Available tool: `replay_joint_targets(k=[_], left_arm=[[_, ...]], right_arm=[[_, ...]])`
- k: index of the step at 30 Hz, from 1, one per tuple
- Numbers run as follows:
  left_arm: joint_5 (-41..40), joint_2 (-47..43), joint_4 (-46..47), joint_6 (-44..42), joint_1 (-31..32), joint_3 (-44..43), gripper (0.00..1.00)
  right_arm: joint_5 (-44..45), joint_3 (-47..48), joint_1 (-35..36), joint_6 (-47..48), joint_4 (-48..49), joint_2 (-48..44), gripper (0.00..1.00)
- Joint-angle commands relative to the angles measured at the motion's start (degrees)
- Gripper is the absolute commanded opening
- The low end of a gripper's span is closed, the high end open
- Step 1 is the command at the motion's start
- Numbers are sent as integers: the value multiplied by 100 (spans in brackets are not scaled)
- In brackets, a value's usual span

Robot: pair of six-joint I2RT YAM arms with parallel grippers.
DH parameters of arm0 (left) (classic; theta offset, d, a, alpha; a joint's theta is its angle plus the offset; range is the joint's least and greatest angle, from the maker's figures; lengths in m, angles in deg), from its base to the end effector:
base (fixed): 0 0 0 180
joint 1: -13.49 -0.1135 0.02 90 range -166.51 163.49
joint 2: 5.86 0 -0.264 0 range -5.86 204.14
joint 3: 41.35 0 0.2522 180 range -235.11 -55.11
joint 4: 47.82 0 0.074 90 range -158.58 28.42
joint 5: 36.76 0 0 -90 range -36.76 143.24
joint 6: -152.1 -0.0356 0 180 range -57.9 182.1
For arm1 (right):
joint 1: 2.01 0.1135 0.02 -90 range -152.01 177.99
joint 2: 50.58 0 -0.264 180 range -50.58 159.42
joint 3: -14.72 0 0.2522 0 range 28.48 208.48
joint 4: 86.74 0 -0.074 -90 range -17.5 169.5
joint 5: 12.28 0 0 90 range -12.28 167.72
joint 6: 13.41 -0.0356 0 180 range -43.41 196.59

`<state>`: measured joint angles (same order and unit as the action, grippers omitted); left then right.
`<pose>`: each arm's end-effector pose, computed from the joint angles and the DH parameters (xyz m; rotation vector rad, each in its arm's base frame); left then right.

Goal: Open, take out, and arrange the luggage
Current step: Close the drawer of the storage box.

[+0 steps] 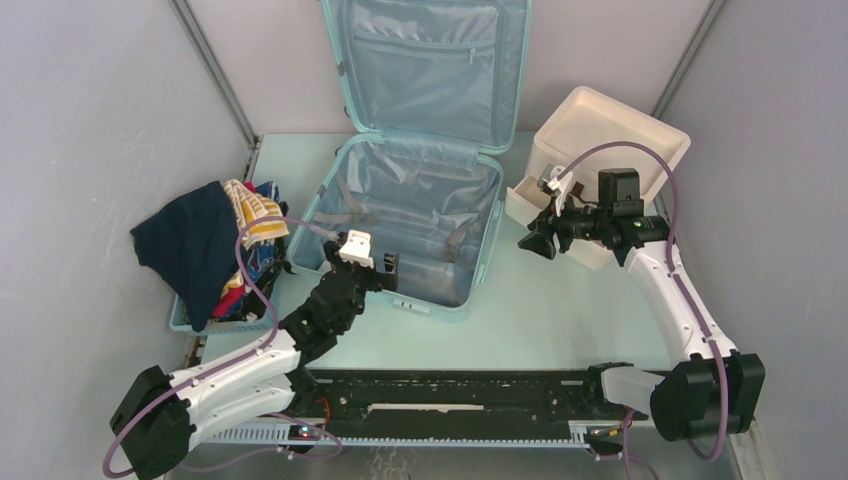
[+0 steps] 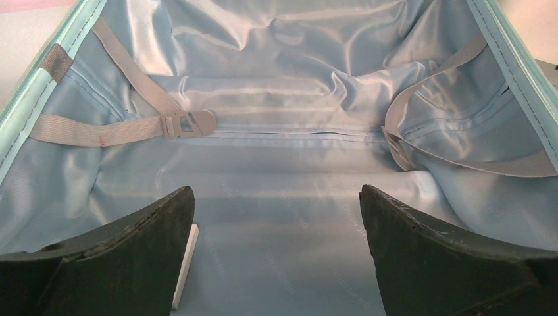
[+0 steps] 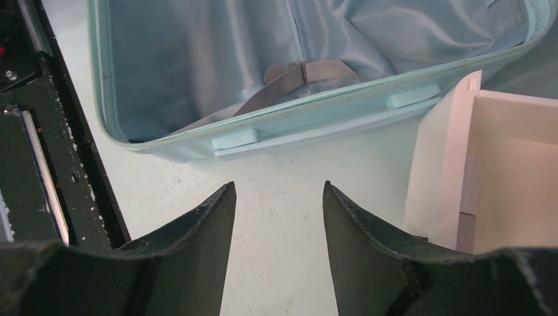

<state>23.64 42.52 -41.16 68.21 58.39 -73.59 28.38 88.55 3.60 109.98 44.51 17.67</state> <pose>0.1473 -0.1220 0.2235 0.2030 1.7070 -0.2117 0.2403 0.0507 0.3167 -1.0785 1.8128 0.7074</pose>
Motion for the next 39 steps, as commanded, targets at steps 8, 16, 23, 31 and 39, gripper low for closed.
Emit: replay_joint_targets(k=[8,16,23,31,39], left_arm=[[-10,31,190,83,-34,-42,100],[-10,40,188,83,-34,-50,100],[-10,56,185,83,-34,-61,100],[-4,57,177,83,-34,-59,100],[-1,50,181,83,-32,-51,100]], right_arm=[[-339,189,24,250,-126,36,60],[-105,189,198,497,-251,265,60],[1000,188,538,544,-114,654,55],[2523,189,1013,564,196,1029,35],[4095,187,1281,327,685,1332,16]])
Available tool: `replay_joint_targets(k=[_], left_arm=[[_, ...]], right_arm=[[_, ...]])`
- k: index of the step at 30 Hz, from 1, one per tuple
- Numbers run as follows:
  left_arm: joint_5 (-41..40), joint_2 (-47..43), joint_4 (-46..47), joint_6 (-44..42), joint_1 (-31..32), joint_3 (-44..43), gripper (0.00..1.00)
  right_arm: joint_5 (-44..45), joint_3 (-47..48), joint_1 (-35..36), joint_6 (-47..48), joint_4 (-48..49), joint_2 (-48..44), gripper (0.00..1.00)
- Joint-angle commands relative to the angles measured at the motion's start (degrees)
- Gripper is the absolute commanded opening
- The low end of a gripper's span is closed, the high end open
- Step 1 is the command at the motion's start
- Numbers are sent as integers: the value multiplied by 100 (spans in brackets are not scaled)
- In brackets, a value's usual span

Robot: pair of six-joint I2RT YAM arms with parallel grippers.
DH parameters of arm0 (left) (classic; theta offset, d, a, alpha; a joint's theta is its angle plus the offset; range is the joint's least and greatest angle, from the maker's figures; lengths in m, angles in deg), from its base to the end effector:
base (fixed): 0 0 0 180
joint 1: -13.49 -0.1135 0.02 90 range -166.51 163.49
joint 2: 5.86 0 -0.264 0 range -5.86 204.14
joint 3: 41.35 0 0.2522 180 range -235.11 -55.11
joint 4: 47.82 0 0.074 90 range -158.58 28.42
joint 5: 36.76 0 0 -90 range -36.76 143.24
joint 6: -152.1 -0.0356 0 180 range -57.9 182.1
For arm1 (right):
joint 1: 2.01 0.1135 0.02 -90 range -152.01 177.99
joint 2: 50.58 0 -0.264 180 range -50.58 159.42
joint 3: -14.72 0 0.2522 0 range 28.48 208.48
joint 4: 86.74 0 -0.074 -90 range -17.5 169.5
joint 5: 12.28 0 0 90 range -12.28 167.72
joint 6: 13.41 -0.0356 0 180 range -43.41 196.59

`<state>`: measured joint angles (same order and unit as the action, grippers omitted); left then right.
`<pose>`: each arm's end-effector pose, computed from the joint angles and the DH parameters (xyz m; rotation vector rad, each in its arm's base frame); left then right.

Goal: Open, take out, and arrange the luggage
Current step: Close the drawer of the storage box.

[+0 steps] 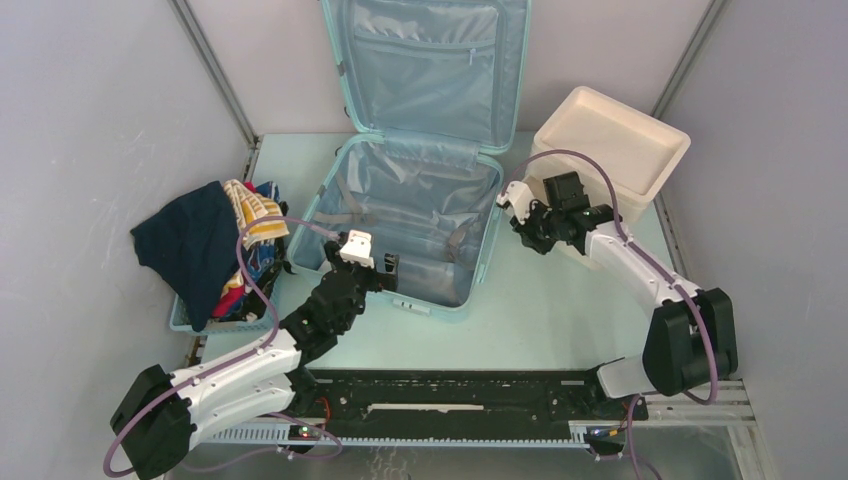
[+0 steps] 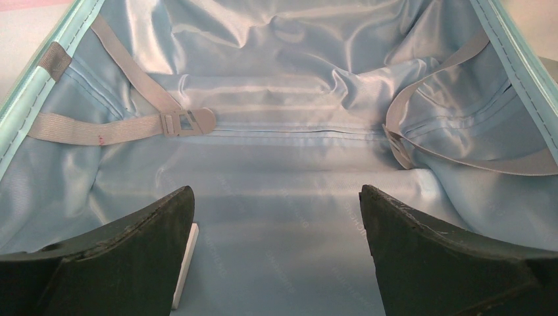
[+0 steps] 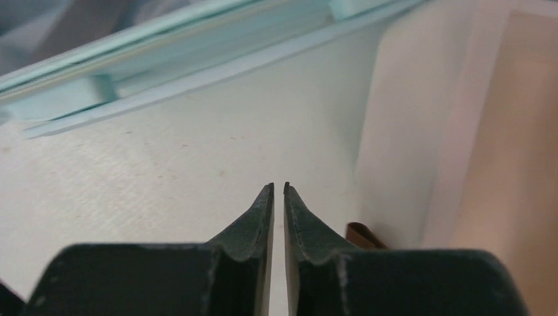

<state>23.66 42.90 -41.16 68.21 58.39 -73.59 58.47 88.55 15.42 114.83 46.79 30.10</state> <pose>0.1478 -0.1225 0.2223 0.2064 1.7123 -0.2086 0.2750 0.0986 0.2576 -1.2622 2.0964 0.2612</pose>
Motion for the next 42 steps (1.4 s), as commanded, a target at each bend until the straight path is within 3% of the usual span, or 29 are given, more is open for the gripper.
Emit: replay_joint_targets(k=[1,20,24,28,32,35,40,42], left_arm=[[-4,4,181,79,-34,-51,100],[-12,-90,207,92,-34,18,100],[-12,-92,211,97,-34,20,100],[-12,-86,212,92,-34,13,100],[-4,-93,212,92,-34,17,100],[-4,-111,216,92,-34,25,100],[-4,-118,215,92,-34,33,100],[-4,-113,225,92,-33,33,100]], right_arm=[[1244,186,110,-201,535,107,16],[3584,-588,106,-457,2831,44,13],[3200,-502,107,-182,2270,-63,12],[1711,-2,125,778,130,-35,10],[1220,331,129,1027,-814,155,12],[1546,362,109,955,-769,260,12],[3244,361,-174,450,-61,465,8],[3425,339,-376,316,170,360,8]])
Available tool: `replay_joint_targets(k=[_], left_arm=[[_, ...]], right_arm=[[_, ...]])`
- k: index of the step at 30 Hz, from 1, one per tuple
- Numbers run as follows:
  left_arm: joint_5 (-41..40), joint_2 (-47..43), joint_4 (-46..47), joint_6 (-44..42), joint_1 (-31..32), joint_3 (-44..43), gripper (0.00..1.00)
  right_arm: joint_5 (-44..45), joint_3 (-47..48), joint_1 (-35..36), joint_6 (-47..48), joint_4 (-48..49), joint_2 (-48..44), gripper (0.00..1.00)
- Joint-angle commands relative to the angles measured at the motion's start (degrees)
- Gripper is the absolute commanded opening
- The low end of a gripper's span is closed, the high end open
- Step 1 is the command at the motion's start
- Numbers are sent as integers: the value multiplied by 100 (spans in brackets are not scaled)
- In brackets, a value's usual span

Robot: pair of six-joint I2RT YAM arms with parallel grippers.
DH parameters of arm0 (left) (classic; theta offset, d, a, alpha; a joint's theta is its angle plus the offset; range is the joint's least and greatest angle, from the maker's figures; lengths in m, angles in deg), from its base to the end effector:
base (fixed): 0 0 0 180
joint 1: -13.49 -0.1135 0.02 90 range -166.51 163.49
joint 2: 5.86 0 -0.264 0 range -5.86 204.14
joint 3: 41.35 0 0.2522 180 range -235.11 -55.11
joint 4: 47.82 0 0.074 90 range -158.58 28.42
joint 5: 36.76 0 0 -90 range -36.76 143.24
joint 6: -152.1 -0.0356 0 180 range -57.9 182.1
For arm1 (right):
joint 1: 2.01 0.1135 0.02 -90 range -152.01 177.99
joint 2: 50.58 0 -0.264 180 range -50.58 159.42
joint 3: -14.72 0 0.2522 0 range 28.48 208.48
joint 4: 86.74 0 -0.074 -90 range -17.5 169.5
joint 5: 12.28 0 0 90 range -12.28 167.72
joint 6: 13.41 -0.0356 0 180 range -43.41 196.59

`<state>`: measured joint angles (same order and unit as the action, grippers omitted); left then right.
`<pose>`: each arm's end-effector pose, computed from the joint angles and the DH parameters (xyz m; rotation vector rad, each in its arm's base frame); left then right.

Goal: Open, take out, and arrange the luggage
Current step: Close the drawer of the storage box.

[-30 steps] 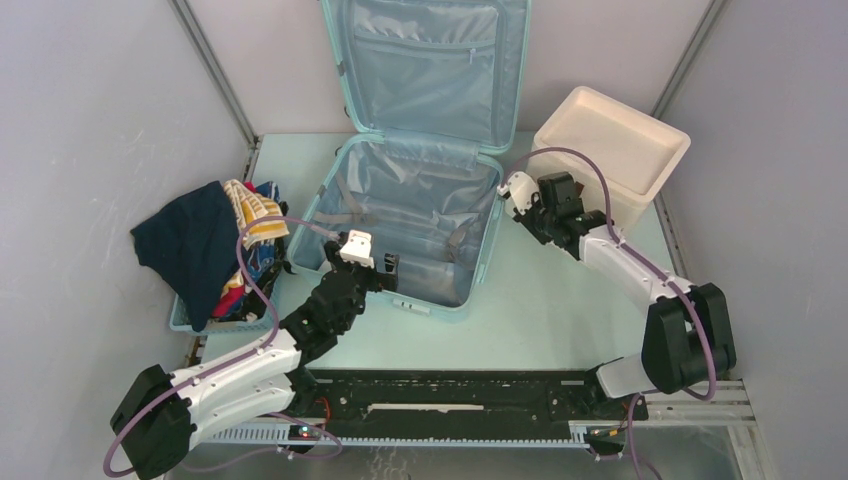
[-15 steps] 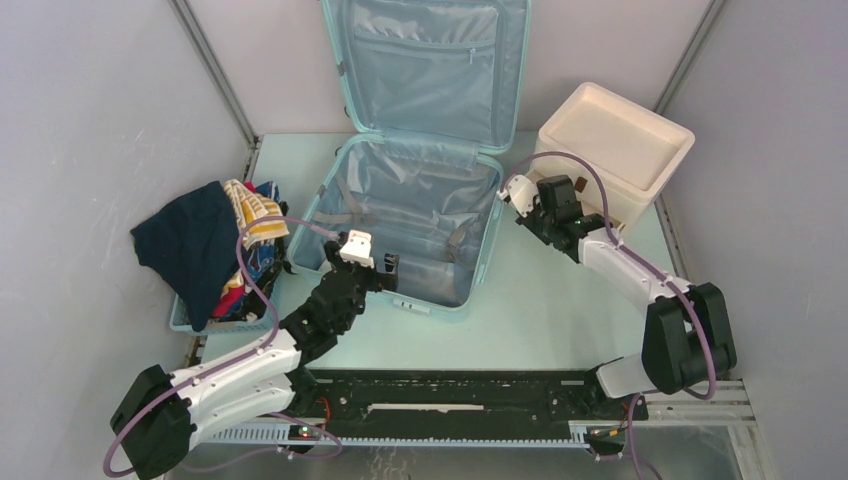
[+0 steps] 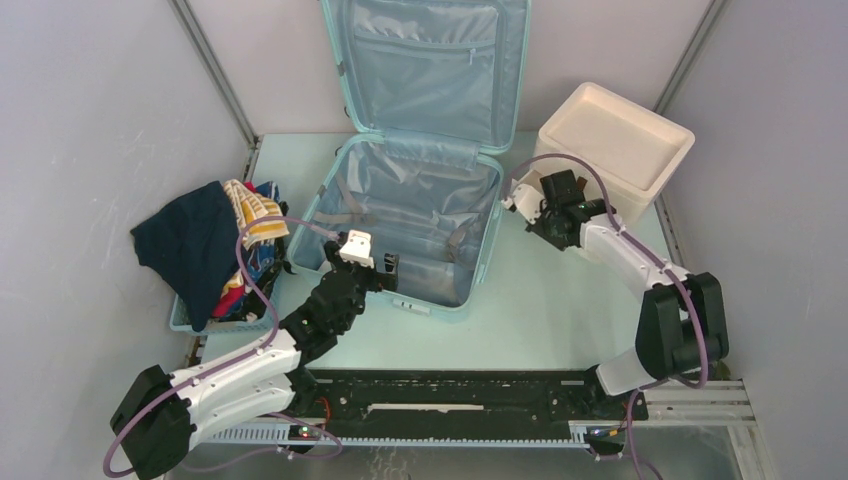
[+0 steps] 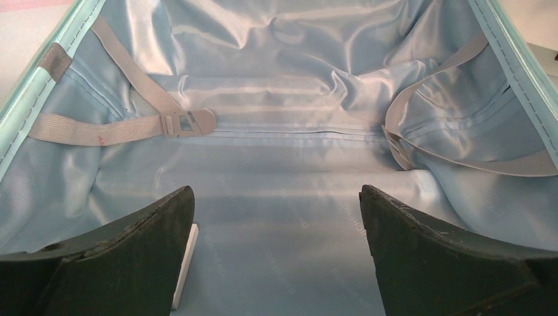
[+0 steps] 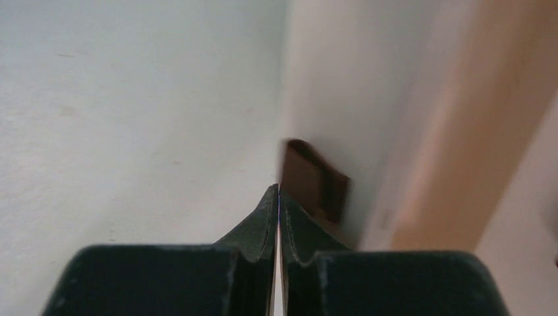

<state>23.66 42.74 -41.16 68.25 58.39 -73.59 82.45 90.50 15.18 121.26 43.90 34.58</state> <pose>0.1476 -0.1223 0.2228 0.2045 1.7102 -0.2106 0.2907 0.0869 0.2419 -1.3192 2.2604 -0.2789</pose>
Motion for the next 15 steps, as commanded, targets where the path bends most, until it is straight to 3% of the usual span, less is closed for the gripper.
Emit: replay_joint_targets(k=[1,6,15], left_arm=[[-4,-96,224,88,-34,29,100],[5,-55,210,79,-32,4,100],[5,-26,185,79,-34,-24,100]], right_arm=[[1029,92,-423,-359,566,-179,8],[710,-92,-458,-312,710,-528,14],[-213,-94,-406,-22,131,-416,24]])
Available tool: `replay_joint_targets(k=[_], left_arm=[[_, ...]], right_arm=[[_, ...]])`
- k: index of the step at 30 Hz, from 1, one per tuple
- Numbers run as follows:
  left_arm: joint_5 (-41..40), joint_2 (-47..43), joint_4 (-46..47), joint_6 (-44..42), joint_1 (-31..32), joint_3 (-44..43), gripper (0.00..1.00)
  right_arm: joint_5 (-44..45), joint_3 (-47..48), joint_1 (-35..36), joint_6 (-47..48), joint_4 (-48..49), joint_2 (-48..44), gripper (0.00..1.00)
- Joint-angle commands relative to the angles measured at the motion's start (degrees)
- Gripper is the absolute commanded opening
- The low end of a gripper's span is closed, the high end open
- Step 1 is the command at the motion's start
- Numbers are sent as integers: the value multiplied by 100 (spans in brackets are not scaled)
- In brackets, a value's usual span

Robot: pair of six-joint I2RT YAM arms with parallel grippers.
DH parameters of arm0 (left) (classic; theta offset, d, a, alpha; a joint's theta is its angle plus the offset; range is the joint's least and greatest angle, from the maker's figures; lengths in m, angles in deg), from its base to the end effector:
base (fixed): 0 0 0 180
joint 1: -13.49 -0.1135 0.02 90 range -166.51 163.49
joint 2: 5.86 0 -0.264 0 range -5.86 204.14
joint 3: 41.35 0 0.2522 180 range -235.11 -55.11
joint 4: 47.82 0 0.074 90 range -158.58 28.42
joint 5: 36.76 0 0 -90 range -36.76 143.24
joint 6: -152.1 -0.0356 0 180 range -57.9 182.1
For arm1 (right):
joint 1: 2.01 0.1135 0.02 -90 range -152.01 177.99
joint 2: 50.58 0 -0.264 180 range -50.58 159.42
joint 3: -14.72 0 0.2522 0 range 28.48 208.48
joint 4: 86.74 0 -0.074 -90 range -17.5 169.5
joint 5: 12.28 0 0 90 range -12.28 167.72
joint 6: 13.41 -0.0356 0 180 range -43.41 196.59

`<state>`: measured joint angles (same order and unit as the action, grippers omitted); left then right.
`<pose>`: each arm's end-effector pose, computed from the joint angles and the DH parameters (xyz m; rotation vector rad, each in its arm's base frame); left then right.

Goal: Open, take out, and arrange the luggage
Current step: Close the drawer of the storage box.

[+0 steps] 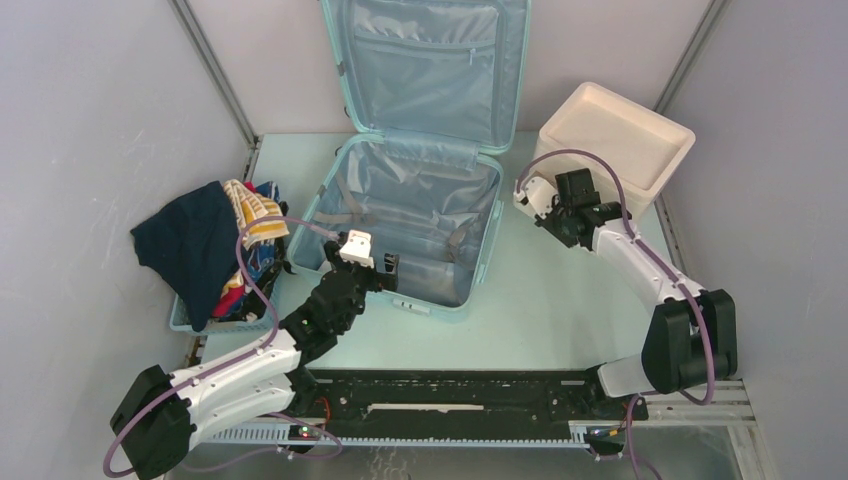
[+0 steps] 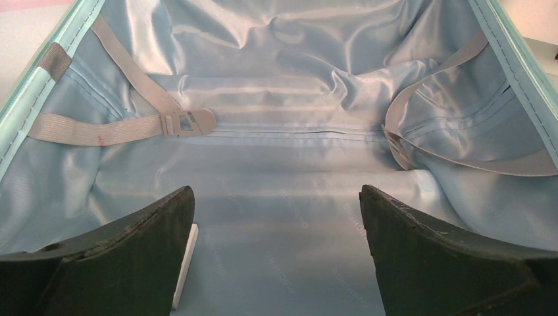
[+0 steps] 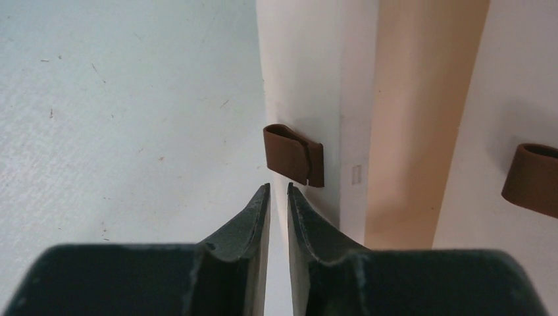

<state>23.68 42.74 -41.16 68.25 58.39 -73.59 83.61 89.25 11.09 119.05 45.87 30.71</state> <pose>0.1476 -0.1223 0.2228 0.2048 1.7102 -0.2109 0.2877 0.0632 0.2561 -1.1471 2.2682 -0.3348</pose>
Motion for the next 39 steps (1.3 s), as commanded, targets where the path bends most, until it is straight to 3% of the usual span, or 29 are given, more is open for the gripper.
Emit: replay_joint_targets(k=[1,11,30,39], left_arm=[[3,-18,184,79,-34,-28,100],[21,-41,185,77,-34,-13,100],[38,-200,250,79,-34,102,100],[38,-215,269,79,-34,124,100]], right_arm=[[-198,31,7,190,-9,12,24],[1361,-451,-267,40,1767,-72,16],[1307,-523,-638,-5,2175,93,25],[701,-523,-621,-66,1782,-66,35]])
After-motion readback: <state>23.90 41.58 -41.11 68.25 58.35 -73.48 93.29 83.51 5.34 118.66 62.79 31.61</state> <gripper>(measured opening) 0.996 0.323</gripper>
